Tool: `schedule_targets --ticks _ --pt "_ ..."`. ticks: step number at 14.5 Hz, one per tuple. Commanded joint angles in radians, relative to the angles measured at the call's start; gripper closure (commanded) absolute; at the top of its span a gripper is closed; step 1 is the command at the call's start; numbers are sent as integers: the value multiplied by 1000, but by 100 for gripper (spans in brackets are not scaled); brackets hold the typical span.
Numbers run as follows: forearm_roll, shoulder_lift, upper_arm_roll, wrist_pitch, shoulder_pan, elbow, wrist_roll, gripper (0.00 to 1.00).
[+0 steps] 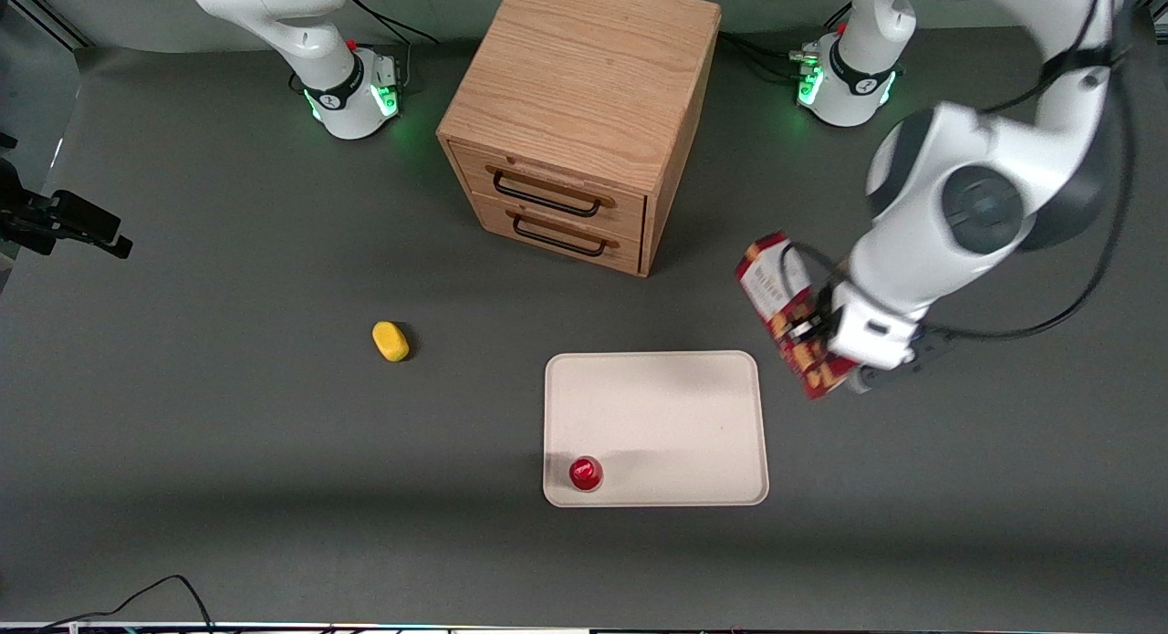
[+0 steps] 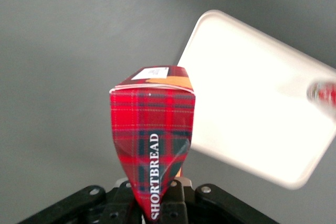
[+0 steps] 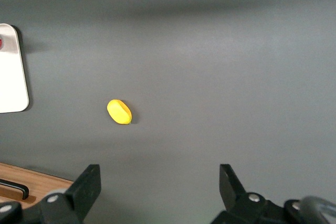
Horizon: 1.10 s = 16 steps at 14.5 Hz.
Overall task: Place red cookie box on tray
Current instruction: 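Carry the held box over the white tray with the left gripper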
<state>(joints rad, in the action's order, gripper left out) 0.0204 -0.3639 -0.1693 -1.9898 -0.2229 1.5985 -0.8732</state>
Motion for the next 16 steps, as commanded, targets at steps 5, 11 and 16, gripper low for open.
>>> schedule_targets --ticks 5,11,16 --pt "177 -303 -7 -227 -53 -147 -198 100" --pt "300 -391 -29 -231 -79 -195 -124 100" --pt "305 -428 -33 -307 -79 -184 -113 100"
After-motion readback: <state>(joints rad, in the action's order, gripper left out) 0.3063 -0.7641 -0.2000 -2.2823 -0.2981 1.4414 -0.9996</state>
